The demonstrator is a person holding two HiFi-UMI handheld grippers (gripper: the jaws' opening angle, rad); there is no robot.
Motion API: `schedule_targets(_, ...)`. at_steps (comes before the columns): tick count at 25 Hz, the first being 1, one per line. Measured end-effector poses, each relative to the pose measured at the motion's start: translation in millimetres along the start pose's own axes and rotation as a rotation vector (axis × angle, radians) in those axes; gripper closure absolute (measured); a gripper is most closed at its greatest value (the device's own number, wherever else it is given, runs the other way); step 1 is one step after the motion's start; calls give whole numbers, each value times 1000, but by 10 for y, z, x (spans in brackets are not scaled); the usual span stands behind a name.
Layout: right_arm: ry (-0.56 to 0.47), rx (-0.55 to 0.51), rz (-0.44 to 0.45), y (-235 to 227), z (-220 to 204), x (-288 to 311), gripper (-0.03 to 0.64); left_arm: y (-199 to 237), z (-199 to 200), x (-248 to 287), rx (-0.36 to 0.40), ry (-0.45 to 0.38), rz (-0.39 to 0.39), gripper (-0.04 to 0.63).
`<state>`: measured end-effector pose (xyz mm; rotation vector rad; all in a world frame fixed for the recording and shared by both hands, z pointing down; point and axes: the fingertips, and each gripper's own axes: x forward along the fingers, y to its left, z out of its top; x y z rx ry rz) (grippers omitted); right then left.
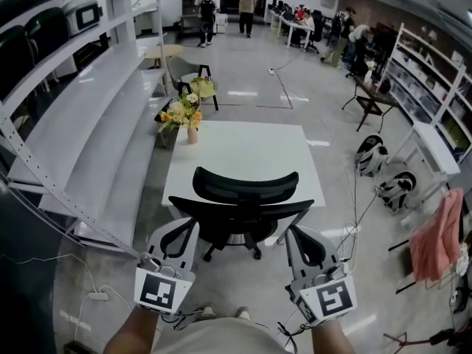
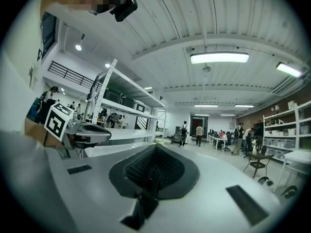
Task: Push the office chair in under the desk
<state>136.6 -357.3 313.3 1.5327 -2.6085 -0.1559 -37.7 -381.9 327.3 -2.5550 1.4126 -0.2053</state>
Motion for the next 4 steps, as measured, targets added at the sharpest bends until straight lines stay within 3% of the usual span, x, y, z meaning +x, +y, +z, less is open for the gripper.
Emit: schedule_targets(4,1,-2,1,41,7,16,611,21,37,-5,2,-11,-5,584)
